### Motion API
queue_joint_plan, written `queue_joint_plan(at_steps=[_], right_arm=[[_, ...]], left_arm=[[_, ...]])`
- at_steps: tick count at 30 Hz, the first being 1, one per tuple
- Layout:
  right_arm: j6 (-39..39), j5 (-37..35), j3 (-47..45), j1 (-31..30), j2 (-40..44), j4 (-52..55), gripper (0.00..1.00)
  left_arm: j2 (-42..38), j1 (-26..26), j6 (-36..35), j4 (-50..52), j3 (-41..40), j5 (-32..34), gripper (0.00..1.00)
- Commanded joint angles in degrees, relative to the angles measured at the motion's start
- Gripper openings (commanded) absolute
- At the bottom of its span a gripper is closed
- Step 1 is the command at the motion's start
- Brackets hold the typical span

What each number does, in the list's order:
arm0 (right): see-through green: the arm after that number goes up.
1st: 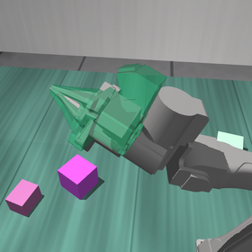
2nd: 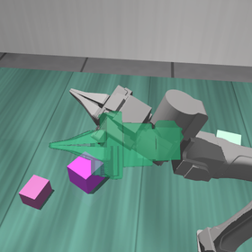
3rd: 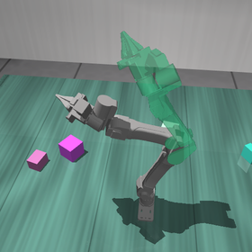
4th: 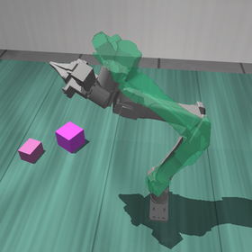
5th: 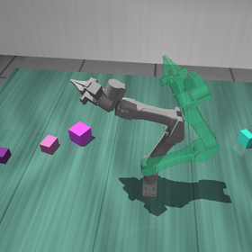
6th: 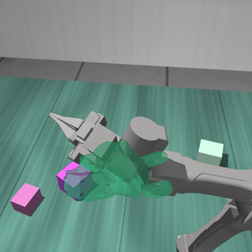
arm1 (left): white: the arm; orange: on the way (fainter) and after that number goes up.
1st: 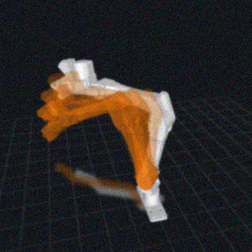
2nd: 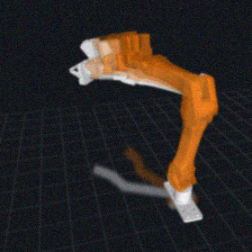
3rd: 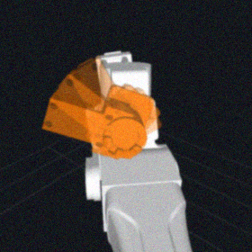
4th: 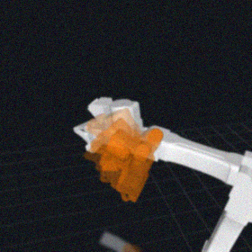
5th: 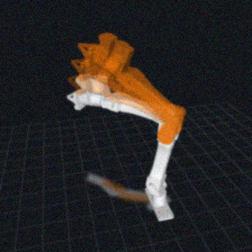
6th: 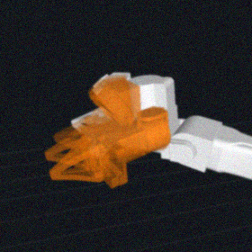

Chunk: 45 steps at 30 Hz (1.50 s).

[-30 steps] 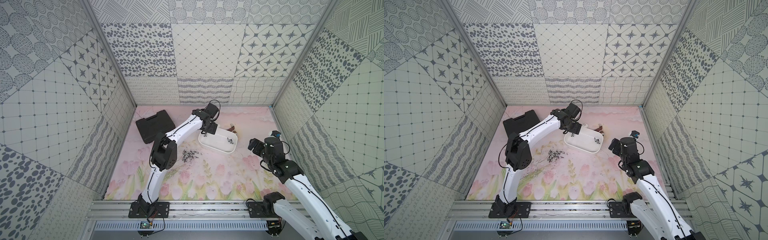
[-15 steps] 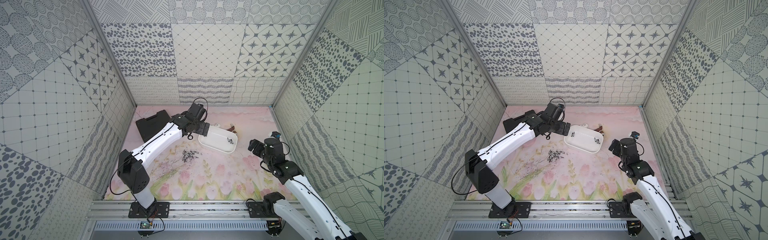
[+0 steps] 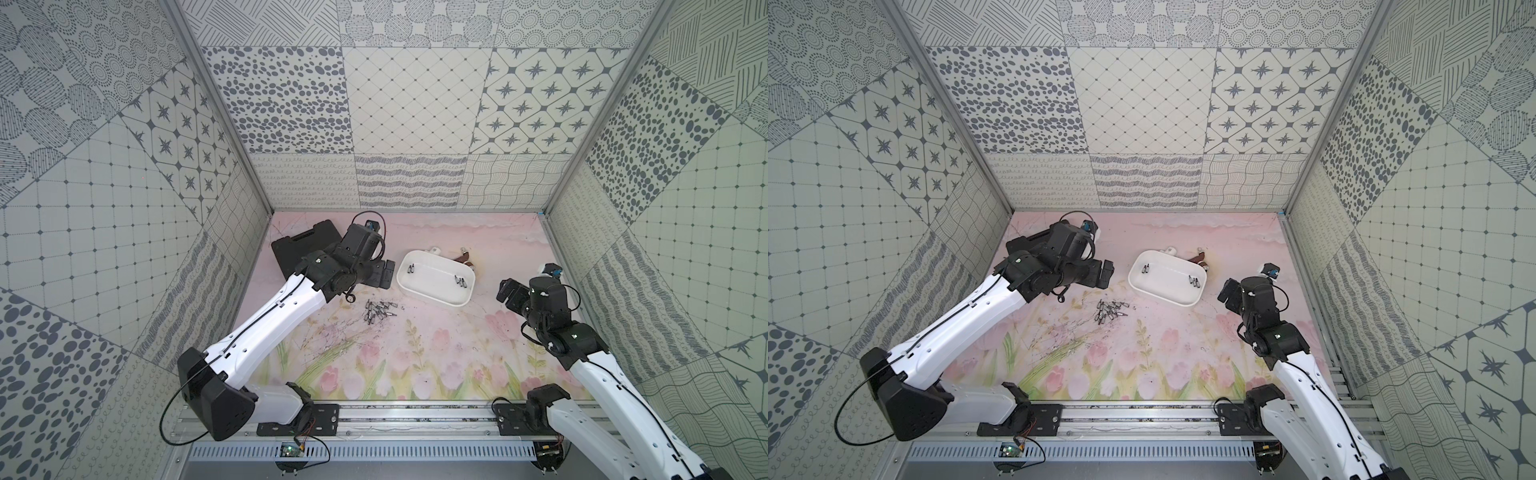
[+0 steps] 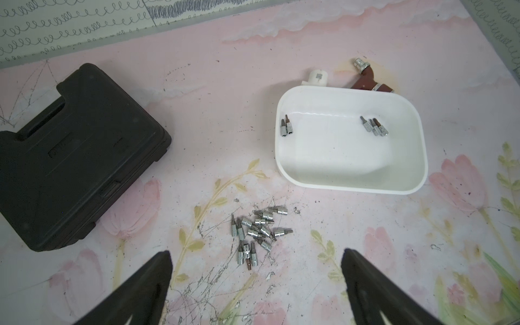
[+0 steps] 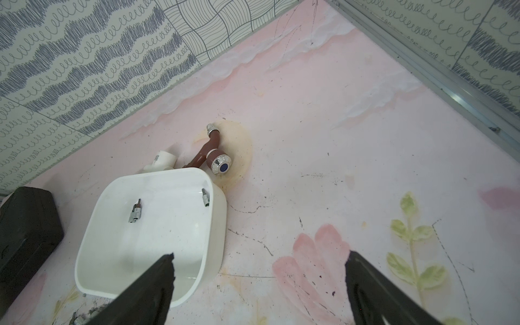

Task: Put the bit on the desktop into the storage box
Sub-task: Pick up the screwdriver bit from the center of the board.

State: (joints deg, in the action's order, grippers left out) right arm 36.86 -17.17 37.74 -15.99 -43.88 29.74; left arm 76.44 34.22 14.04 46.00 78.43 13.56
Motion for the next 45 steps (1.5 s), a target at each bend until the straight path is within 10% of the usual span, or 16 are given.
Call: queue_joint_plan(at_steps=[1,28,45], right_arm=[[0.8,-0.3,0.6,0.3,0.4,-1.4,0.97],[1.7,0.1,0.2,0.3,-0.8,-1.4,0.97],[1.9,-0.2,-0.4,0.3,0.2,-1.4,0.97]], left_arm=[[-4.3,-1.5,2.1,6.9,-4.7,-4.1,0.98],[10.3,-6.2,4.0,1.7,-16.5,-14.9,0.44],[22.9,-7.7,2.3,-0.7,-13.8,-13.2,0.32]])
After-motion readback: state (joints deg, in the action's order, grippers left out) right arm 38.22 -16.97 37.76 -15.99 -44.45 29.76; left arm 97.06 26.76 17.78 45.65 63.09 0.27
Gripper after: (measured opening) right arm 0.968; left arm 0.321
